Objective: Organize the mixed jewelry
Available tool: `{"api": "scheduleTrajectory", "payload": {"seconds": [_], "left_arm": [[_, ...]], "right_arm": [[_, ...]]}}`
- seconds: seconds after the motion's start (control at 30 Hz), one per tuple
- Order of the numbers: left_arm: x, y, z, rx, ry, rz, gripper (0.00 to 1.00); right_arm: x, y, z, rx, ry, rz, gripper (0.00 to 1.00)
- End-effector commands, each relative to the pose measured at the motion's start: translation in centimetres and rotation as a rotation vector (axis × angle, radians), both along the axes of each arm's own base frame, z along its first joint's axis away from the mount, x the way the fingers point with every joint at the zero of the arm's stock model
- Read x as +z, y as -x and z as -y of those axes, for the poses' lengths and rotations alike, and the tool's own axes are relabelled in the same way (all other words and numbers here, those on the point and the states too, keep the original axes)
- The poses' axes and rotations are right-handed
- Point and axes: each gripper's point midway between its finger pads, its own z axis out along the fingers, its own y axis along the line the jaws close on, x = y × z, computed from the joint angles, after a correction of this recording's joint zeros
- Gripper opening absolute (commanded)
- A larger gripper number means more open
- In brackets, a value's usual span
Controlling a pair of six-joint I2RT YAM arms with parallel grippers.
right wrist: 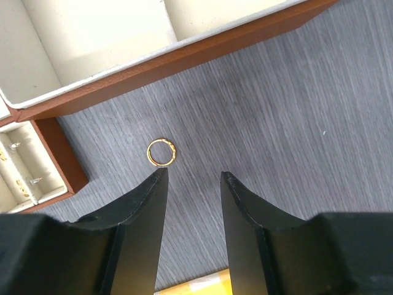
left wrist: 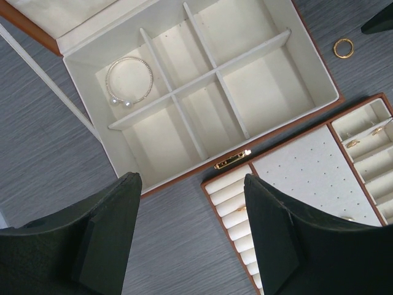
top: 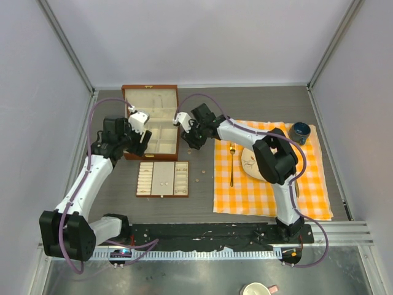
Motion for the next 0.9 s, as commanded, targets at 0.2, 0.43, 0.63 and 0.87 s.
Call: {"api": "scheduleTrajectory", "payload": {"seconds": [0.2,0.43,0.63,0.87], "left_arm": [[0.9,-0.9,-0.3,-0.008,0.013,0.040,0.72],[0.7,-1.0,-0.3,-0.005,0.025,0.036,0.72],[0.8,-1.0,-0.2,-0.002,0.034,0.043,0.72],[0.6,-1.1,-0.3,-0.001,0.030,0.039,0.72]], "right_arm": [[1.1,0.0,-2.1,0.065,-0.032,0.023,0.45],[0.7,0.4,-2.0,0.068,-0.025,0.012,0.45],[-0.2,0.5,-1.6,0.042,0.002,0.006,0.44],[-1.3,0.4,-1.6,0.019,0.015,-0.010,0.42]]}}
